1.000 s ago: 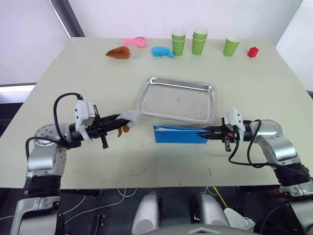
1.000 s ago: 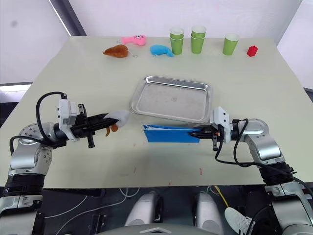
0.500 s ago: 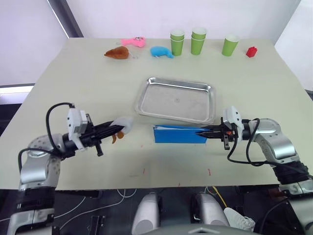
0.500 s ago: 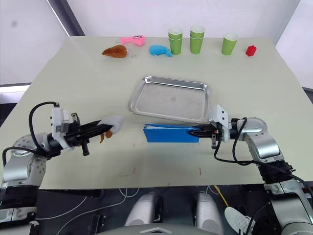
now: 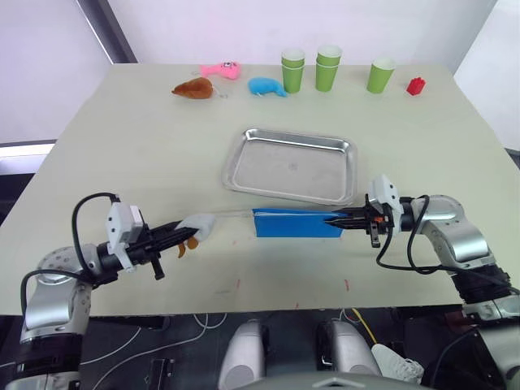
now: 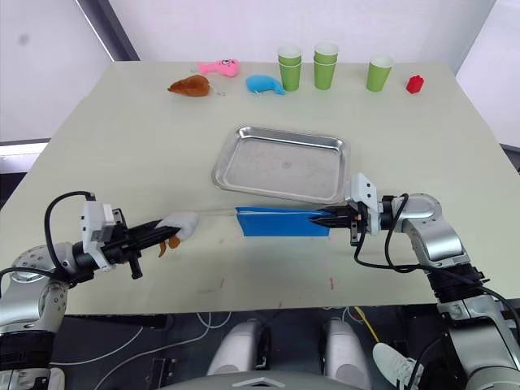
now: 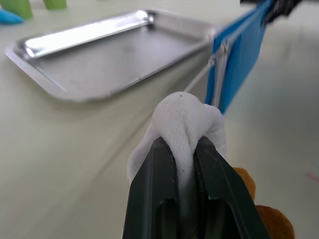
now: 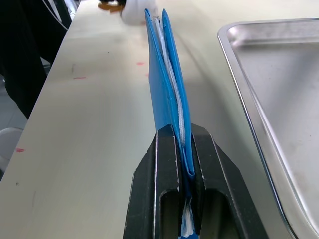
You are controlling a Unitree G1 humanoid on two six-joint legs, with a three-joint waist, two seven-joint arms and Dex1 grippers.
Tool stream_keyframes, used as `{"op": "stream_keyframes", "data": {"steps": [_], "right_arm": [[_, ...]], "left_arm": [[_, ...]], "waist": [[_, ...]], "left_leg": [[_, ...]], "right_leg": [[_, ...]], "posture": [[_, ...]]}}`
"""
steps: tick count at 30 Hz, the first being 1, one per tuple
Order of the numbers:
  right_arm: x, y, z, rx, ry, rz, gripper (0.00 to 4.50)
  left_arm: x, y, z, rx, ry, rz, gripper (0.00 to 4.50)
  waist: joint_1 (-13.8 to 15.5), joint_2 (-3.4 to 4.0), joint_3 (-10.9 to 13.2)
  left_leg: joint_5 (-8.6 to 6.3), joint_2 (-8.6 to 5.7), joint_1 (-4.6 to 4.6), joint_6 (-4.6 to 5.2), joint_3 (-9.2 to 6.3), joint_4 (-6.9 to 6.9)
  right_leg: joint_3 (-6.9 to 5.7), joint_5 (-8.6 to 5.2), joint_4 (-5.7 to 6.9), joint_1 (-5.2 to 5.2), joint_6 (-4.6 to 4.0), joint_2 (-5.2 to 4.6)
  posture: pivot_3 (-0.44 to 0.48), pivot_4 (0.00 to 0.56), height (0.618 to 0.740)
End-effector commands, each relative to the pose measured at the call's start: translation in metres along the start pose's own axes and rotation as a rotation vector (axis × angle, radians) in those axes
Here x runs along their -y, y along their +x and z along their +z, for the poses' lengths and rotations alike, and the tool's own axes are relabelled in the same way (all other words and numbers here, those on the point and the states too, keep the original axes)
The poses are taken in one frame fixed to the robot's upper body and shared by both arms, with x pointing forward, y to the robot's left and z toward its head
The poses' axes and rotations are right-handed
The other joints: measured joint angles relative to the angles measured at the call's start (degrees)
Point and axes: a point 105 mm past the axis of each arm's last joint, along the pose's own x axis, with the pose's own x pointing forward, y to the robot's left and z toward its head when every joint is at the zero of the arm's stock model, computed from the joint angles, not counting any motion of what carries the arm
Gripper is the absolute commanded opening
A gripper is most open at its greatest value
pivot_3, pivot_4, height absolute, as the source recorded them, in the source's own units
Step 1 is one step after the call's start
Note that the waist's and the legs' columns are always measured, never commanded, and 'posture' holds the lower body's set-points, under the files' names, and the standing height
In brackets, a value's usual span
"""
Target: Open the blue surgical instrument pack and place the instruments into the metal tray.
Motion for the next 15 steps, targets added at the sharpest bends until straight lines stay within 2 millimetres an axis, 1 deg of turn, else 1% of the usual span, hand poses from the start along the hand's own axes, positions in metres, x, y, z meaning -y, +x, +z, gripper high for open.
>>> {"op": "stream_keyframes", "data": {"steps": [1, 7, 11, 15], "right_arm": [[-0.002, -0.002, -0.016, -0.059, 0.049, -0.001, 0.00], [-0.002, -0.001, -0.010, -0.035, 0.043, 0.004, 0.00], [-0.003, -0.003, -0.004, 0.003, 0.041, 0.001, 0.00], [-0.003, -0.006, 0.009, 0.100, 0.027, -0.014, 0.00]], "left_arm": [[-0.006, -0.005, -0.015, -0.080, 0.017, 0.036, 0.01], [-0.002, 0.006, -0.027, -0.108, 0.005, 0.003, 0.01], [-0.001, 0.005, -0.033, -0.114, -0.003, 0.002, 0.01], [0.002, 0.002, -0.043, -0.138, -0.022, -0.001, 0.01]], "waist": [[-0.10, 0.00, 0.00], [-0.13, 0.07, -0.09], [-0.11, 0.26, -0.20], [-0.08, 0.32, -0.23]], "left_leg": [[0.00, 0.00, 0.00, 0.00, 0.00, 0.00], [0.00, 0.00, 0.08, 0.00, 0.00, 0.00], [0.00, 0.00, 0.15, 0.00, 0.01, 0.00], [0.01, 0.00, 0.17, 0.00, 0.01, 0.00]], "right_leg": [[0.00, 0.00, 0.00, 0.00, 0.00, 0.00], [0.00, 0.00, 0.02, 0.07, 0.00, -0.01], [0.00, 0.00, 0.03, 0.12, 0.00, -0.02], [0.01, 0.00, 0.05, 0.13, -0.01, -0.02]], "posture": [[0.000, 0.150, 0.739], [0.000, 0.150, 0.739], [0.000, 0.150, 0.739], [0.000, 0.150, 0.739]]}}
